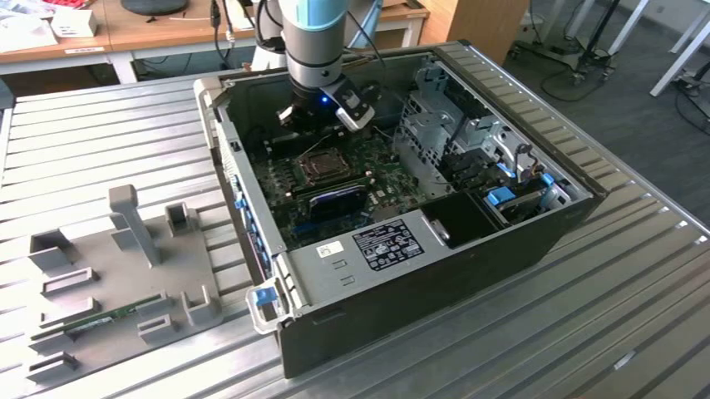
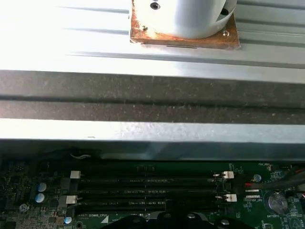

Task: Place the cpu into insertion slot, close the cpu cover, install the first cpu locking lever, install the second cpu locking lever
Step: 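Install the first cpu locking lever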

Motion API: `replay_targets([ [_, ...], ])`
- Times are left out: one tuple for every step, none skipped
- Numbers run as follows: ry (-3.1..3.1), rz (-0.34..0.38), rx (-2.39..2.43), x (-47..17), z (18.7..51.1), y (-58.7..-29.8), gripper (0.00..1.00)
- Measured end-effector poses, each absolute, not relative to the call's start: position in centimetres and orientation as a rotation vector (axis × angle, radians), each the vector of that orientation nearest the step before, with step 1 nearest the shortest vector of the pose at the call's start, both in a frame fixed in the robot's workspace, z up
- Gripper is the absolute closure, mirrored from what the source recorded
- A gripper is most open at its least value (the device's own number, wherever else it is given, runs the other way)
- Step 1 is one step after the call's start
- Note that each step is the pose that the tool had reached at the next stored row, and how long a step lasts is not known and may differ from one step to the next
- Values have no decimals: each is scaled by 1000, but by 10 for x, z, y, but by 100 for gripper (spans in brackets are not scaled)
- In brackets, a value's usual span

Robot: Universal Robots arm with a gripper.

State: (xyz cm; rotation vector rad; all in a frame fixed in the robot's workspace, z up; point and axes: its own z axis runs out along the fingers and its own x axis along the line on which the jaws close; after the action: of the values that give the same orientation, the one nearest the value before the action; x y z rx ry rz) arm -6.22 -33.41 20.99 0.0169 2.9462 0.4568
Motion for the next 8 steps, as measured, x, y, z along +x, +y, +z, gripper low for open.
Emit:
replay_targets([
  [2946, 459, 17, -62, 210, -334, 89],
  [2944, 464, 17, -62, 210, -334, 89],
  [2941, 468, 17, -62, 210, -334, 89],
  [2936, 470, 16, -63, 210, -334, 89],
  [2932, 470, 14, -64, 210, -334, 89],
  [2929, 470, 12, -65, 210, -335, 89],
  [2927, 470, 11, -66, 210, -335, 89],
  [2926, 470, 10, -66, 210, -335, 89],
])
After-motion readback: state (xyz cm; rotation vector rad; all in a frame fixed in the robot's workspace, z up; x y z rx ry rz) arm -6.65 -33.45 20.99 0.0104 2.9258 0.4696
